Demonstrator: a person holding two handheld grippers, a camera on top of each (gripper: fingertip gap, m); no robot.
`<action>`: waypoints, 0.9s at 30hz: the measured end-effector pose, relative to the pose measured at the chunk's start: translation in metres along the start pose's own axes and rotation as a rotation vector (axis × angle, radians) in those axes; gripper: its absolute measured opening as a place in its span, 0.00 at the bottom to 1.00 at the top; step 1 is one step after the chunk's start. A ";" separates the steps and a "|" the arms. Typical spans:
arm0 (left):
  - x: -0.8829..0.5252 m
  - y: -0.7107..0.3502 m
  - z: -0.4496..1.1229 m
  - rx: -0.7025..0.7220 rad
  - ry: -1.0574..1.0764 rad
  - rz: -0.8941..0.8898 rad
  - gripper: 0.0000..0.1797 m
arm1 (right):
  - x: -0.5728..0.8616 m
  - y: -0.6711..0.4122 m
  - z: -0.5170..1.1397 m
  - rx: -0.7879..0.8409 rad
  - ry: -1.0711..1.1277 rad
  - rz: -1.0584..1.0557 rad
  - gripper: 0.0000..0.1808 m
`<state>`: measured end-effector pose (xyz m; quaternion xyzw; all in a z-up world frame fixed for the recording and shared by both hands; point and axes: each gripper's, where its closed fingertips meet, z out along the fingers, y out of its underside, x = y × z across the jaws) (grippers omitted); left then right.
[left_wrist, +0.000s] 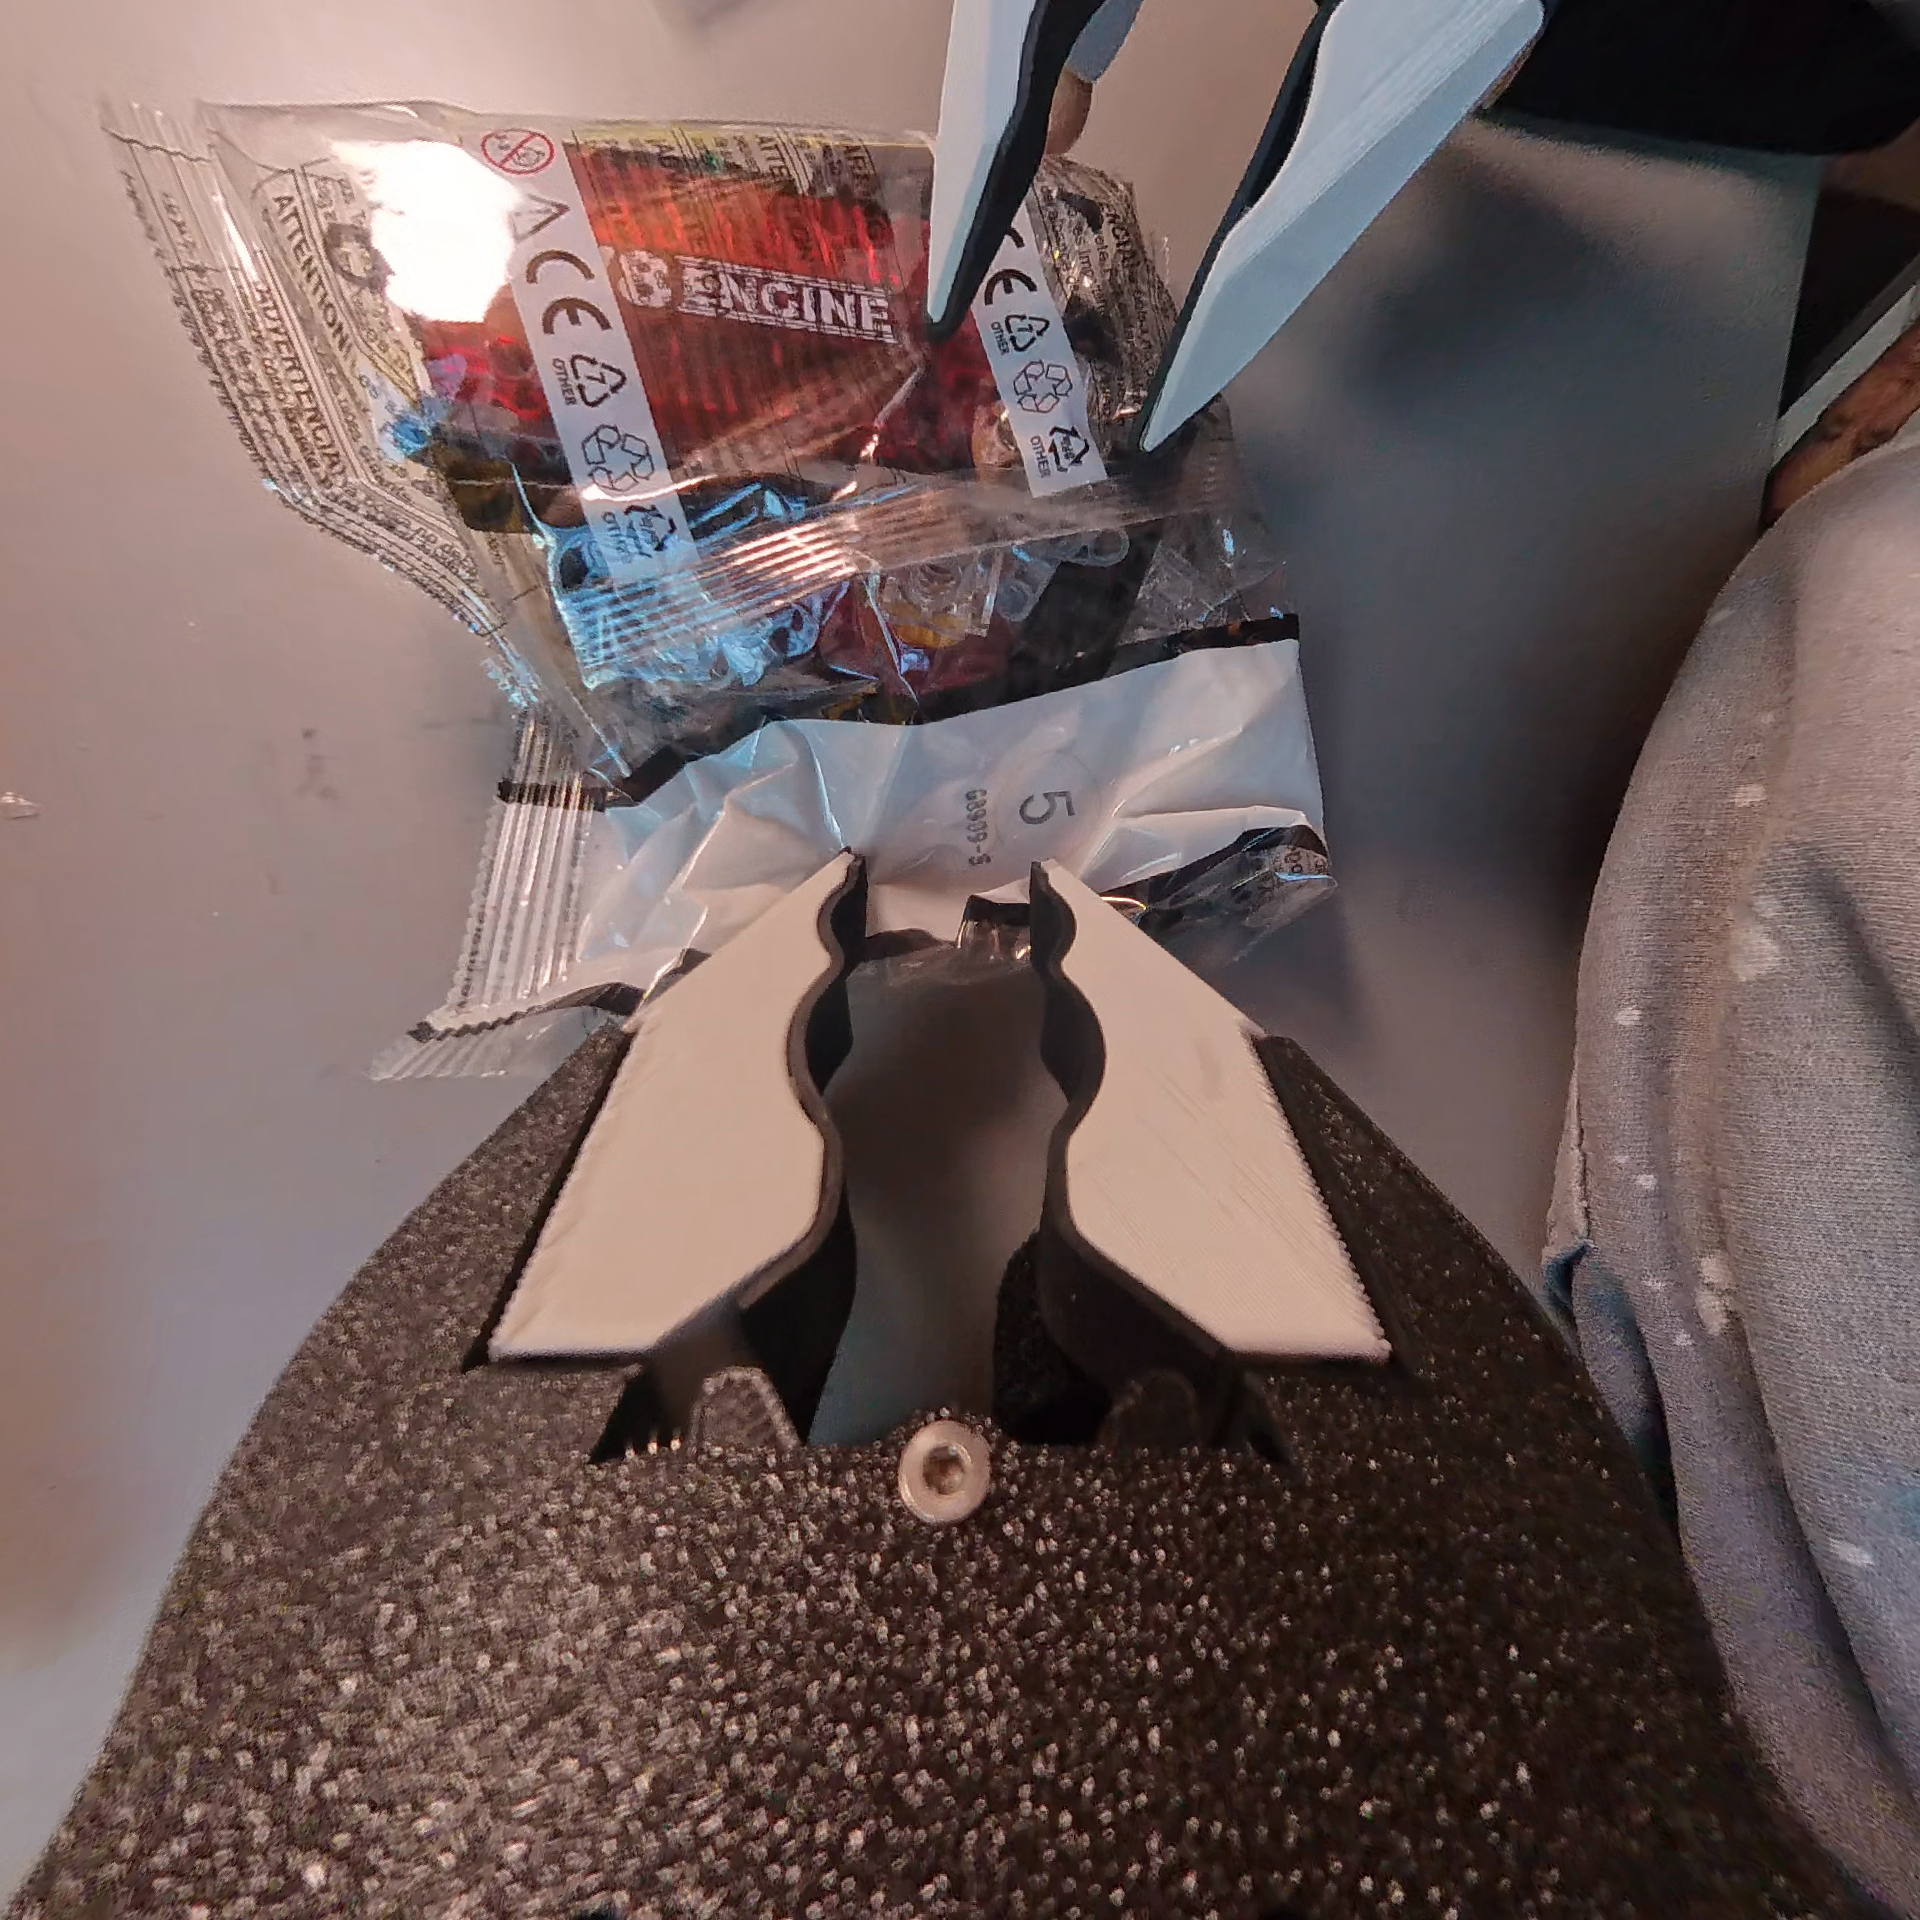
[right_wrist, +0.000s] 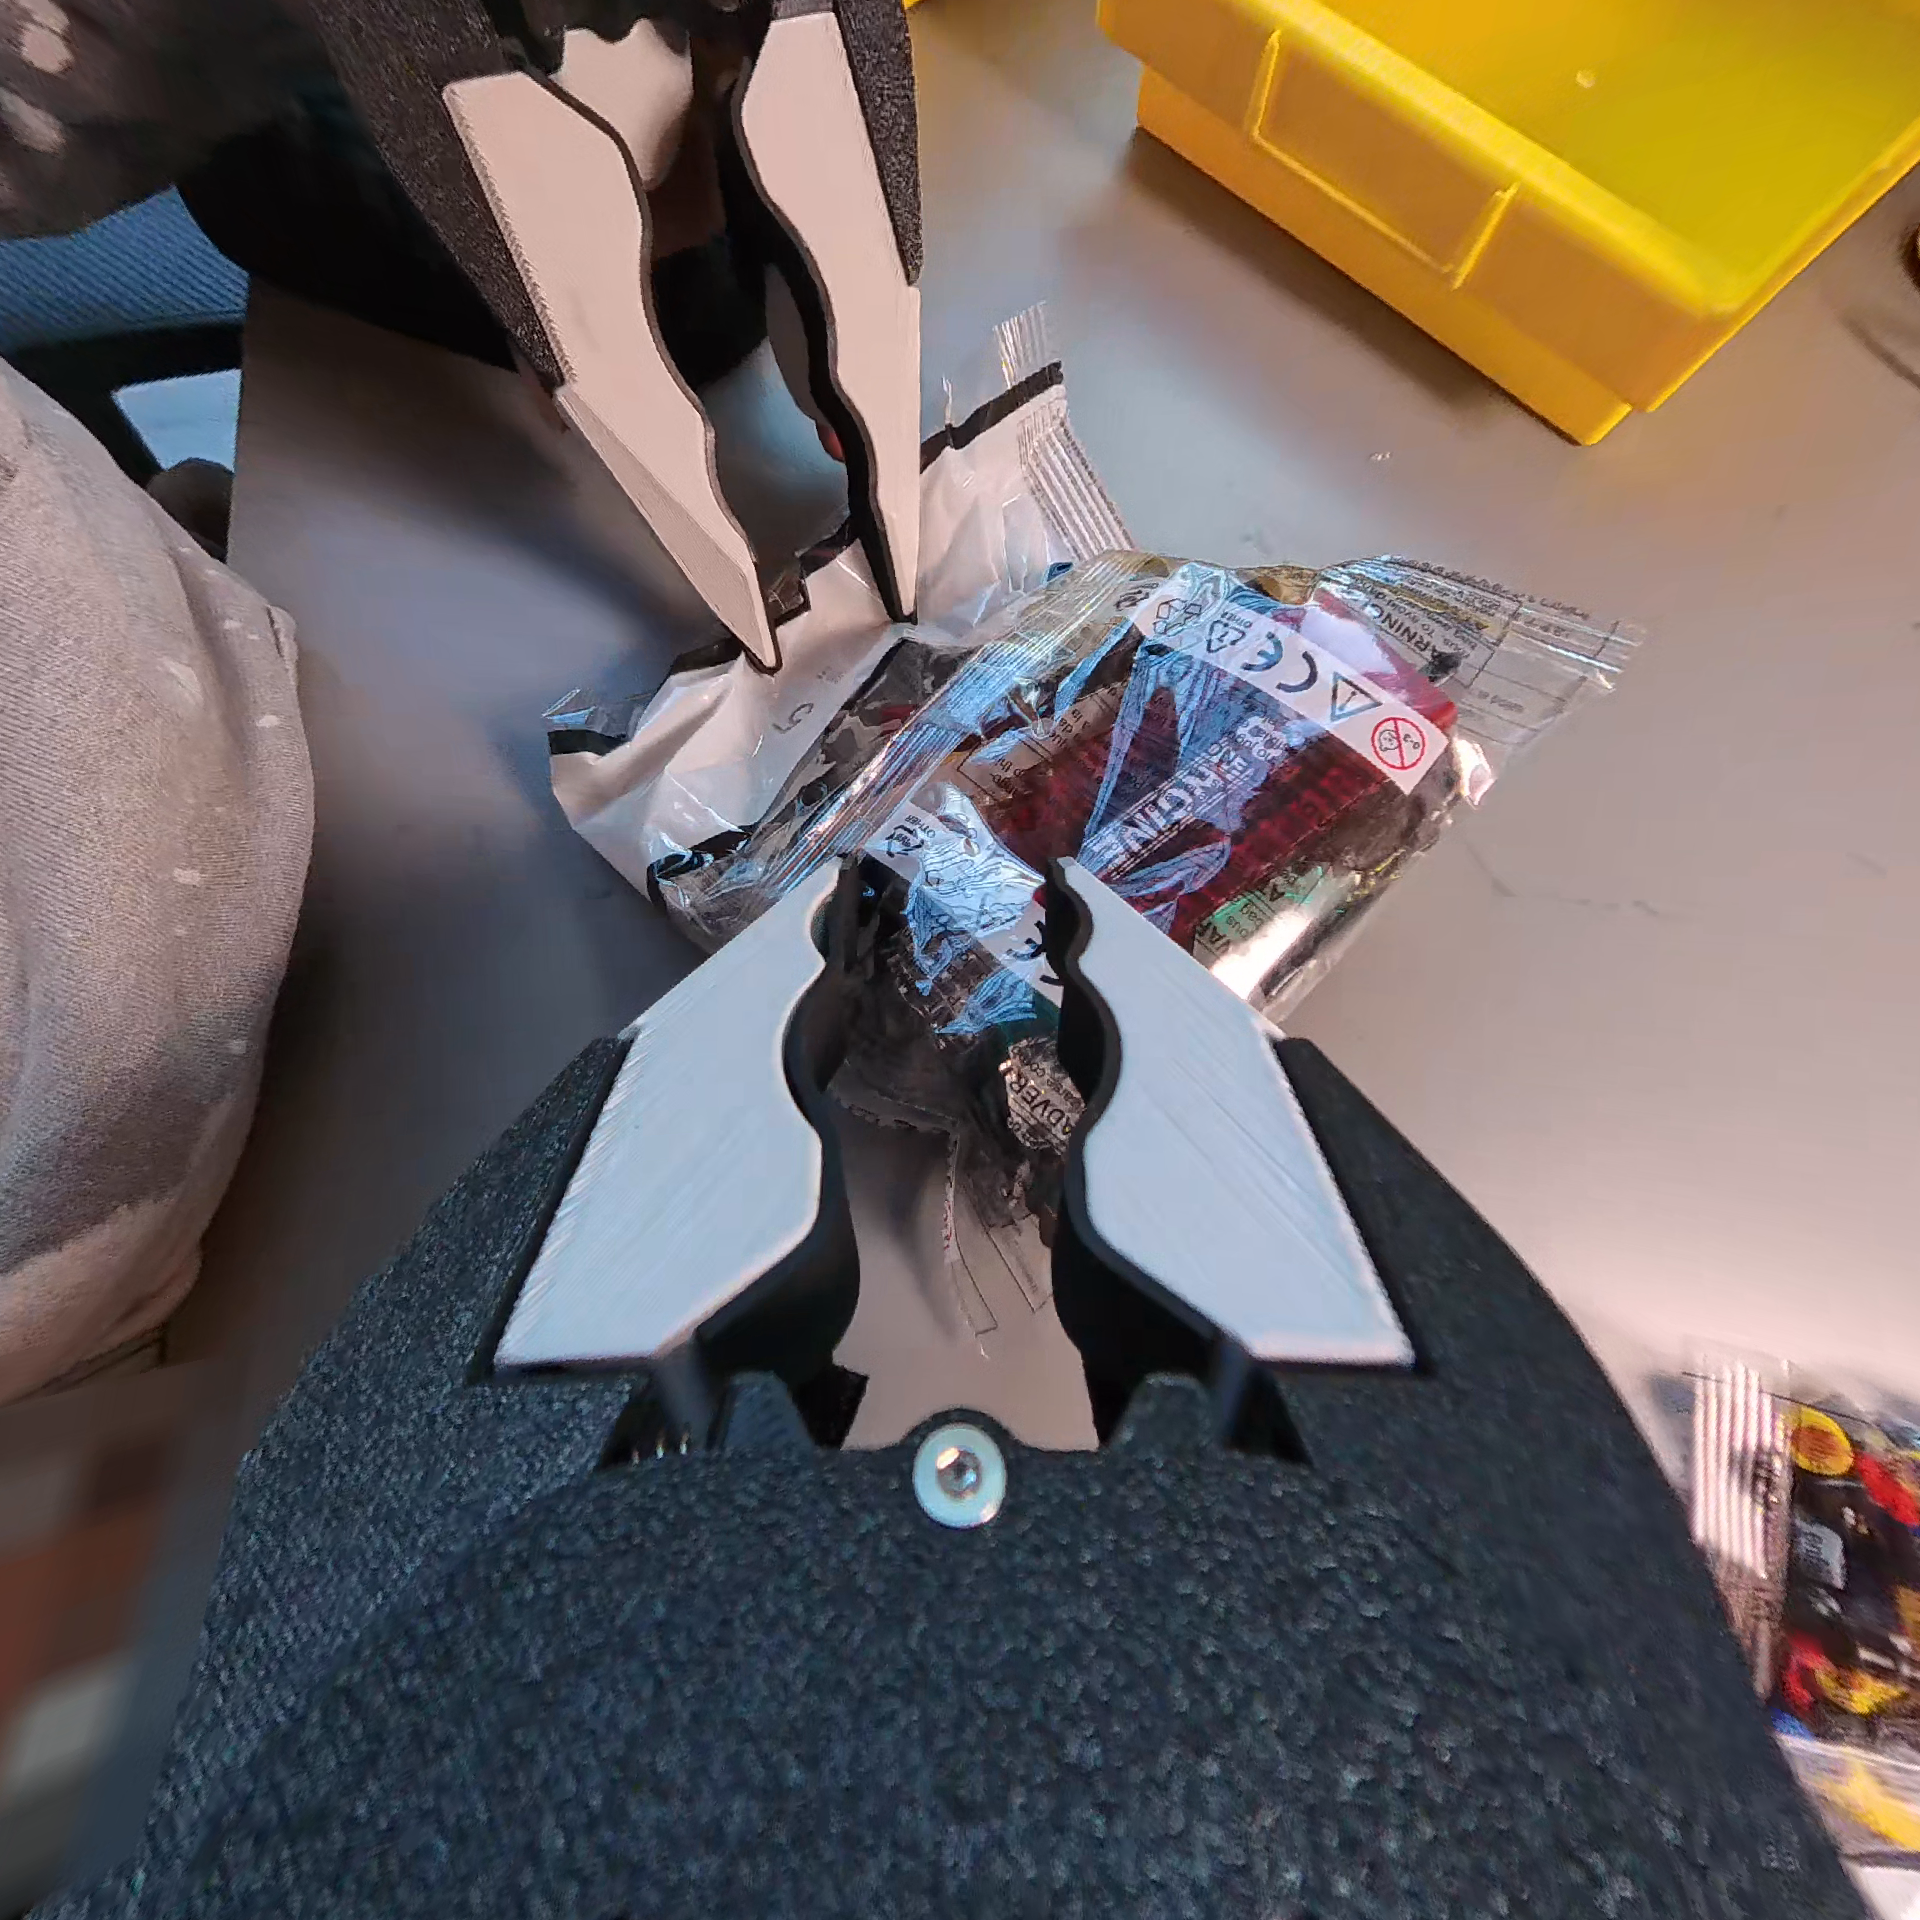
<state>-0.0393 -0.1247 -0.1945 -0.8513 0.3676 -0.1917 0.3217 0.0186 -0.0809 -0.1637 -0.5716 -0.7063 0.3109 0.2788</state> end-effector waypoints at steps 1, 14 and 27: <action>0.000 0.000 0.001 -0.009 -0.006 0.013 0.17 | 0.000 0.000 0.000 0.001 0.006 0.005 0.20; -0.047 -0.061 -0.062 0.461 -0.065 -0.172 0.25 | 0.009 0.049 -0.019 -0.134 0.110 0.153 0.43; -0.053 -0.016 -0.020 0.149 -0.088 -0.260 0.24 | 0.025 0.052 -0.041 -0.102 0.241 0.010 0.02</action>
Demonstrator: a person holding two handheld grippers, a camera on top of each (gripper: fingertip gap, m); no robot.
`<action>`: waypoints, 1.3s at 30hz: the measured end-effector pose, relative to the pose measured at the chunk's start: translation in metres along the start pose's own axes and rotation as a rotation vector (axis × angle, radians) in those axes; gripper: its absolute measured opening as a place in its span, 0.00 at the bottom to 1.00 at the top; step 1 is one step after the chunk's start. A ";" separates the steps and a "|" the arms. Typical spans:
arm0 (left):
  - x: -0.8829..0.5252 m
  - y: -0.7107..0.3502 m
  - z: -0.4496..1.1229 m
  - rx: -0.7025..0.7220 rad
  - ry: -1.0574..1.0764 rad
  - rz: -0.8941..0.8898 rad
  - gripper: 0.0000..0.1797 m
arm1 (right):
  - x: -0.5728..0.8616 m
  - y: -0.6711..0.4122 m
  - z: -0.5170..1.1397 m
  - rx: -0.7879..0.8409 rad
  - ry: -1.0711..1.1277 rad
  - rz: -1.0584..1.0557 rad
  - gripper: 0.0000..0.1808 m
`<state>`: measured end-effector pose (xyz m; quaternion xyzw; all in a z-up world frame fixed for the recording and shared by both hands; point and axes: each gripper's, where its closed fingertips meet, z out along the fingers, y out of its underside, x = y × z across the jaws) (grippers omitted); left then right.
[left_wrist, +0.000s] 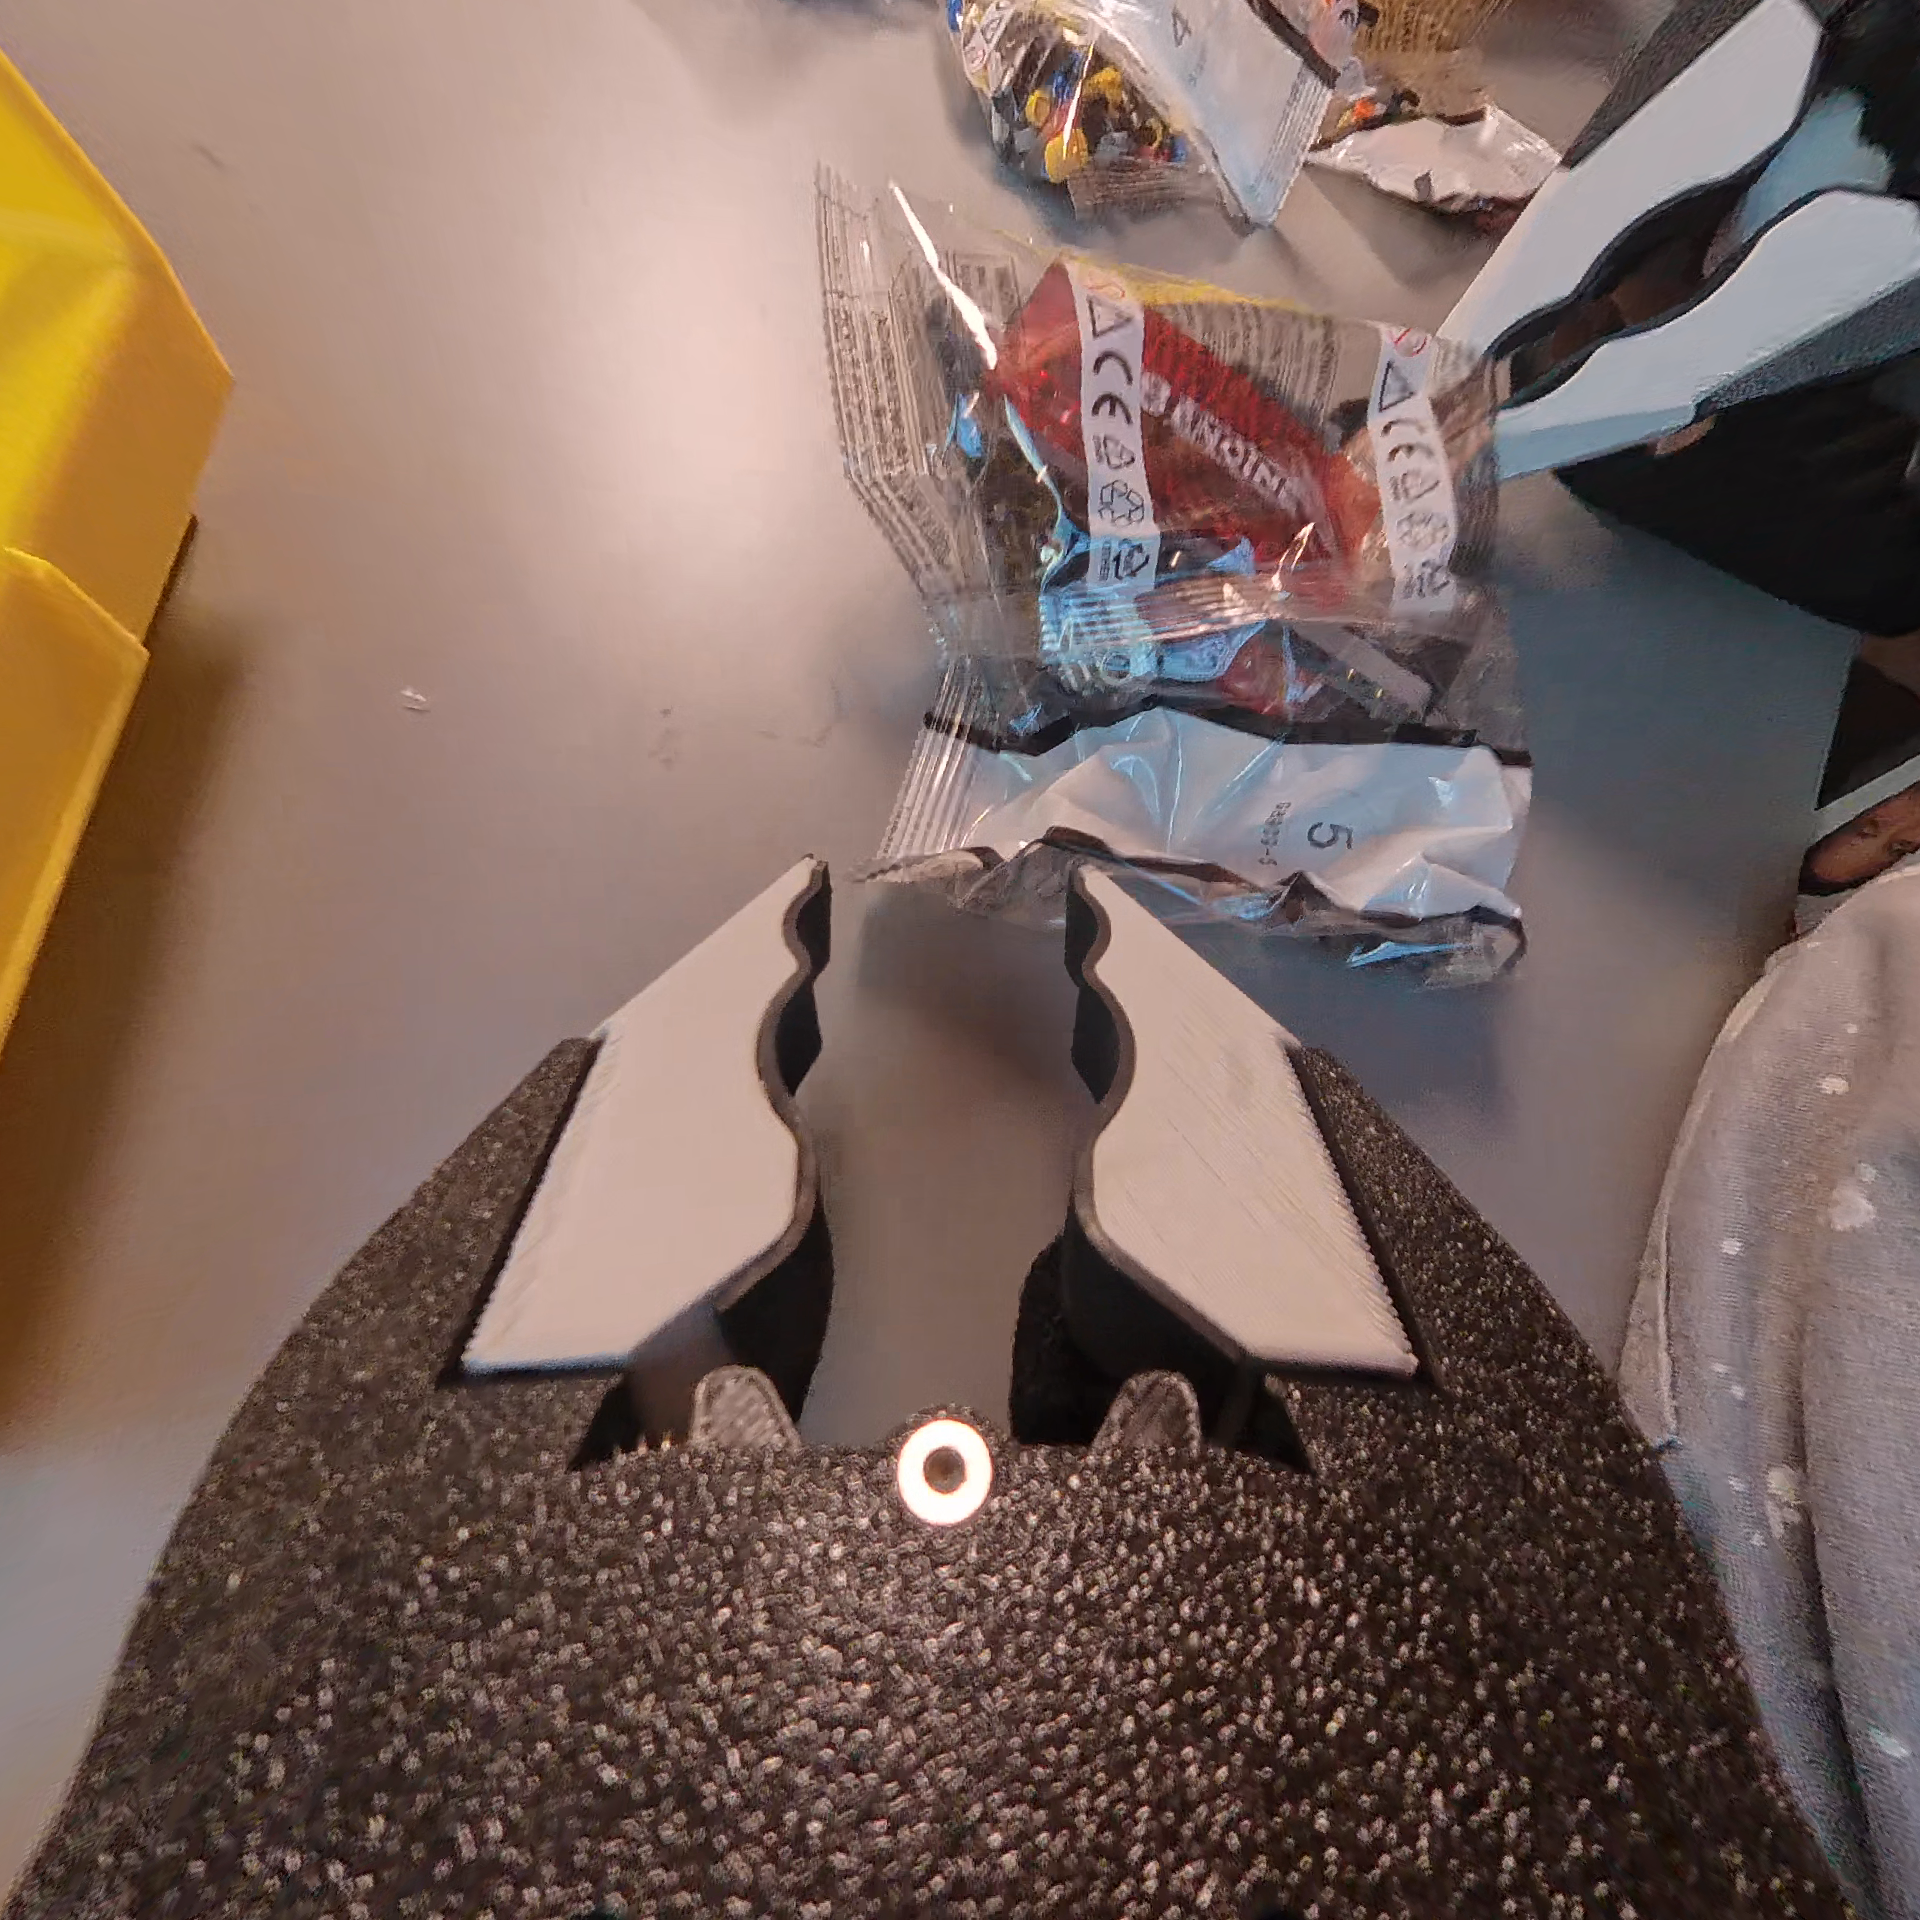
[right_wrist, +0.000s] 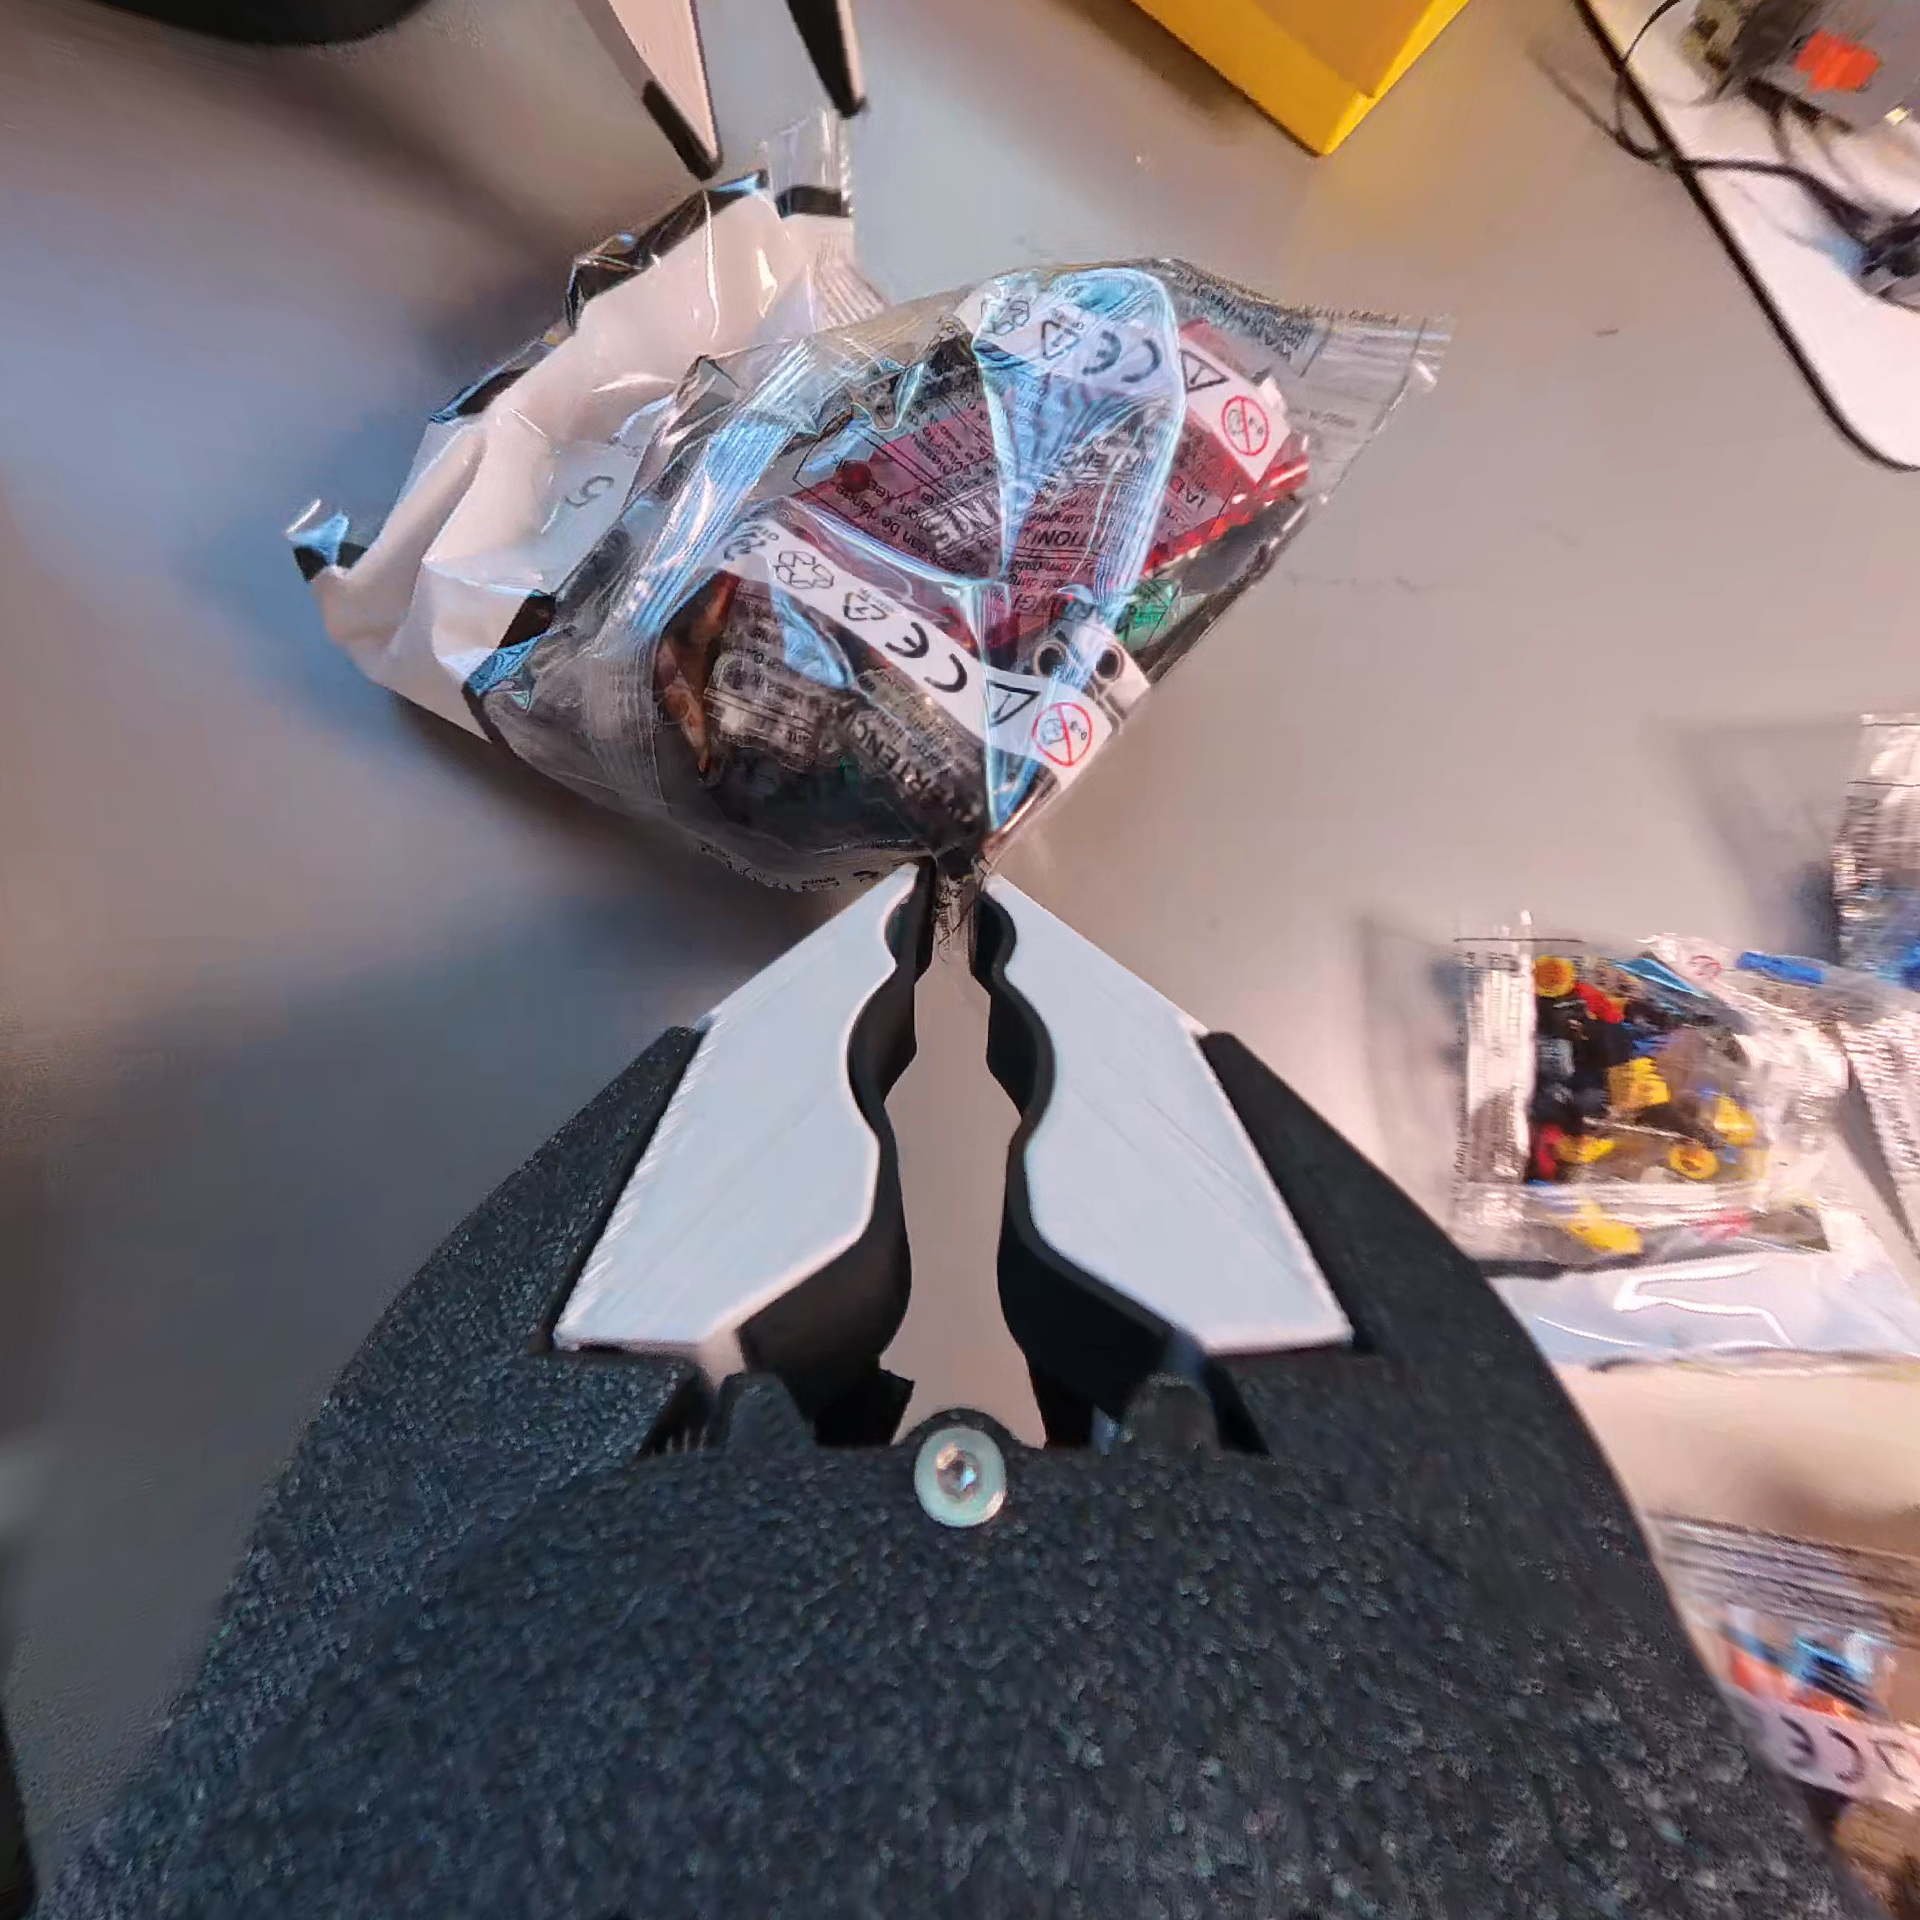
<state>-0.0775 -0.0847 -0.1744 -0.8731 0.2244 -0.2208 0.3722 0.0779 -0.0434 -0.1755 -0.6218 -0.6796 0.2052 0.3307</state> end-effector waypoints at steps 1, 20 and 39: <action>0.000 0.006 0.003 -0.038 0.001 0.013 0.20 | 0.003 0.001 -0.003 0.002 0.022 -0.009 0.02; 0.000 -0.085 -0.013 0.300 0.258 -0.054 0.34 | 0.047 -0.068 -0.041 0.191 0.155 -0.310 0.02; 0.074 -0.120 -0.014 0.434 0.978 -0.227 0.11 | 0.065 -0.129 -0.067 0.475 -0.020 0.091 0.15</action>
